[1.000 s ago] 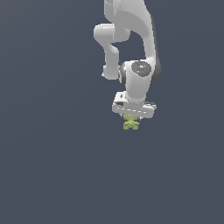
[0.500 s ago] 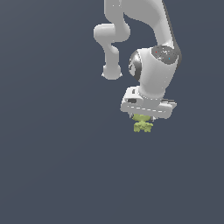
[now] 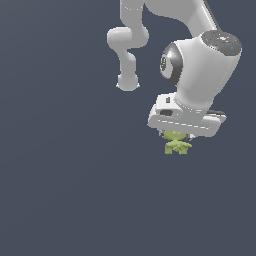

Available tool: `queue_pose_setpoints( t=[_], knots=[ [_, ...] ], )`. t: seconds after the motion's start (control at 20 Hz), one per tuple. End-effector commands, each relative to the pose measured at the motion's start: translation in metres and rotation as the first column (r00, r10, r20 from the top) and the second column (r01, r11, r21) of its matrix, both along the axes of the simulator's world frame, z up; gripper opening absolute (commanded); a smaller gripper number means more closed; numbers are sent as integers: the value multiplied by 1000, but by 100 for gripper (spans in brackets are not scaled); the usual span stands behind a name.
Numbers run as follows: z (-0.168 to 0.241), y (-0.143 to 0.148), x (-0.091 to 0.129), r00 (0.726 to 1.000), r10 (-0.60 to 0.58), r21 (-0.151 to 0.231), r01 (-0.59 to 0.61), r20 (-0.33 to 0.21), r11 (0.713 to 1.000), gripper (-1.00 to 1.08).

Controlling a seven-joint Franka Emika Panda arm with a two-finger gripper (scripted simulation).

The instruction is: Pick up the object and move it to a goal position.

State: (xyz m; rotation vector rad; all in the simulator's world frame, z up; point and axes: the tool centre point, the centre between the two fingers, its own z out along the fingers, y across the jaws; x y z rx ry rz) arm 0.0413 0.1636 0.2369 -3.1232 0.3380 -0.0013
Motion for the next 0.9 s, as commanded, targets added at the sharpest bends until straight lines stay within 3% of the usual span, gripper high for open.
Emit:
queue_pose_setpoints(
  t=[0.0, 0.85],
  knots=[
    [10, 5, 8, 1000, 0, 0, 0, -1, 1000, -100],
    [30, 16, 26, 1000, 0, 0, 0, -1, 1000, -100]
  ],
)
